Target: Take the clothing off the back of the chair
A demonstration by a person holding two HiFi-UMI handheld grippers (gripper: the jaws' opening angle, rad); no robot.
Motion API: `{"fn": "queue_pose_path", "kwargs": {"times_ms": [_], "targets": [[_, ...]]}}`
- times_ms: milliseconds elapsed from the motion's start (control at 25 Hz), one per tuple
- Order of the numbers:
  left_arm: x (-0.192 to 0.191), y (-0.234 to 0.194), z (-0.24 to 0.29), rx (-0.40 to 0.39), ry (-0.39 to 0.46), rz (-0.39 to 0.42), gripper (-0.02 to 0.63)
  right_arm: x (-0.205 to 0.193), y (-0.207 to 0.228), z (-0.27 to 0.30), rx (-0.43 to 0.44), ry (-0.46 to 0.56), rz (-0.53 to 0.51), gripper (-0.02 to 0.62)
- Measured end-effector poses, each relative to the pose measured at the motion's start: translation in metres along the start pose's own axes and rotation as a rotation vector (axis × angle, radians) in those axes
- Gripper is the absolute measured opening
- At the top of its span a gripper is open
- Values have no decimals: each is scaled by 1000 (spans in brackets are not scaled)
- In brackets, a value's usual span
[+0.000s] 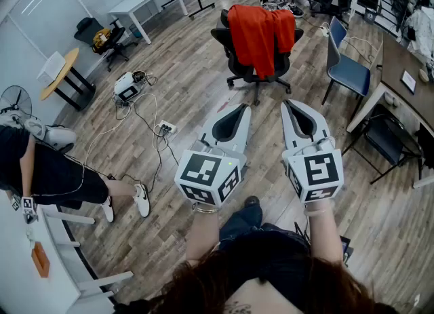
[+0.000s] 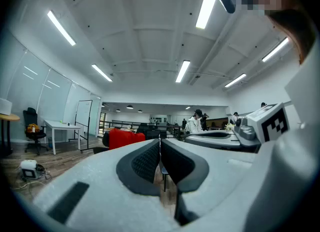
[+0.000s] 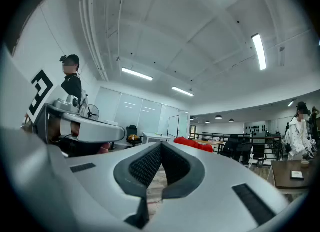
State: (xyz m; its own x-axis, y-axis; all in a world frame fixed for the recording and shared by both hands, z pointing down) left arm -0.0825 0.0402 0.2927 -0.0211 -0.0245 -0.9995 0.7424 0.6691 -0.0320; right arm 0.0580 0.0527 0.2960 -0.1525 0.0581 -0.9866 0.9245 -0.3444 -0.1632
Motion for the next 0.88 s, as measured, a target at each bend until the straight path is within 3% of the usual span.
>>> {"fn": "queue_pose_path", "kwargs": {"times_ms": [320, 520, 880], "targets": [[1, -12, 22, -11, -1, -8, 17, -3, 9, 18, 17, -10, 7, -8], [-2, -27, 41, -20, -5, -11, 17, -9, 19, 37, 28, 10, 79, -6], [-1, -61, 72, -71, -12, -14, 17, -10, 29, 81, -7, 25, 124, -6]]}}
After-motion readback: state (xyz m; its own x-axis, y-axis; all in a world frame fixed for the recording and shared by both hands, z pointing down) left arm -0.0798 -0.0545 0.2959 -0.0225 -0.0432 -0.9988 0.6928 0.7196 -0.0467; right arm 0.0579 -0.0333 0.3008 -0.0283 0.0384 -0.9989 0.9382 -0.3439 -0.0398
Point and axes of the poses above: the fingertips, and each gripper's own axes: z forward along the fingers, y to its right, x out of its top, the point moved 6 cm from there along -z, backward along the fingers, and after that the axes turned 2 degrees about -y, right-handed, at the moved point
